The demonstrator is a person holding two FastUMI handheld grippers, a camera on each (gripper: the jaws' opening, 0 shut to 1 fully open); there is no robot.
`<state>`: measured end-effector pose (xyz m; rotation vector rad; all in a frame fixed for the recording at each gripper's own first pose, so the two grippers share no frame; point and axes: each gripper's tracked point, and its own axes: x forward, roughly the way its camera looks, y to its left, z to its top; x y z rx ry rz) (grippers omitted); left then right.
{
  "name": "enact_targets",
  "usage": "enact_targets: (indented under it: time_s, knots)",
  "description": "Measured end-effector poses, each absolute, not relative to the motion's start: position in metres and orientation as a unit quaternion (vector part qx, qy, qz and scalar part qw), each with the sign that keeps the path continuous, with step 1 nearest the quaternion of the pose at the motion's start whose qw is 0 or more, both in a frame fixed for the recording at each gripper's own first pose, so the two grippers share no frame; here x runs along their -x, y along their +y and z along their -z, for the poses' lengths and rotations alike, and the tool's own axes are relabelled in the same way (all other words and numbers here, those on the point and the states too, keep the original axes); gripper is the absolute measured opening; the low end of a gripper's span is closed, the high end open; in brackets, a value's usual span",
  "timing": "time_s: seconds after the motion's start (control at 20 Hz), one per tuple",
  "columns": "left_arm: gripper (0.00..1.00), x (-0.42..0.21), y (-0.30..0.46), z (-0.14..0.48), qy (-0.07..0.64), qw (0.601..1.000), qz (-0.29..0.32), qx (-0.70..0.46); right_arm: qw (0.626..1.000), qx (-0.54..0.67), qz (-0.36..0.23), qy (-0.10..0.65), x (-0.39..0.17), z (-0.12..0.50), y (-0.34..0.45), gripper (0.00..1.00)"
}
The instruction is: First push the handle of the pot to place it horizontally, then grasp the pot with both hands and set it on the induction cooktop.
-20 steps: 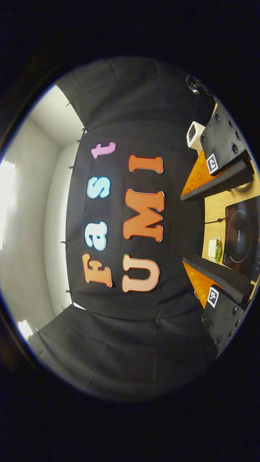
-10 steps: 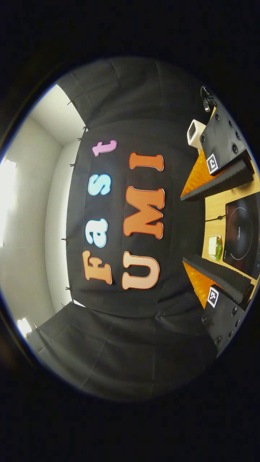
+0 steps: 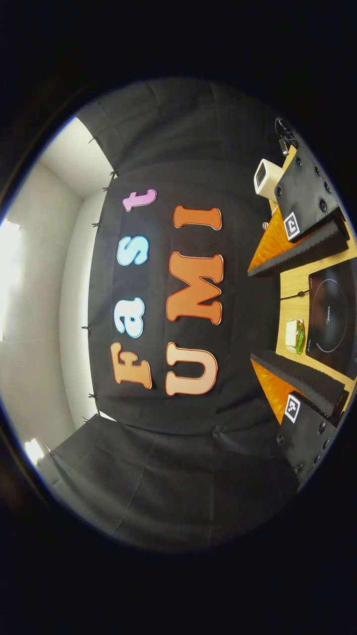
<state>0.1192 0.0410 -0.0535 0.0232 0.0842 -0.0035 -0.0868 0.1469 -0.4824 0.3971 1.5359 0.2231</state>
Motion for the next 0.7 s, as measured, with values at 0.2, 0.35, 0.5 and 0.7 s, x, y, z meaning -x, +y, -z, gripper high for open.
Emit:
enact_targets:
  time_s: [0.2,0.35,0.5,0.7]
  knots:
    - [0.96,-0.122,0.045,0.051,0.038,0.999,-0.003,-0.018,0.696,-0.184,-0.075,0.690,0.075,0.490,0.130,0.10]
    - [0.96,-0.124,0.044,0.050,0.039,0.999,-0.005,-0.024,0.701,-0.173,-0.060,0.689,0.066,0.495,0.115,0.10]
    - [0.96,-0.125,0.042,0.052,0.042,0.999,-0.004,-0.027,0.706,-0.167,-0.044,0.686,0.056,0.498,0.102,0.10]
    - [0.96,-0.127,0.041,0.054,0.046,0.999,-0.004,-0.028,0.712,-0.170,-0.027,0.681,0.048,0.500,0.087,0.09]
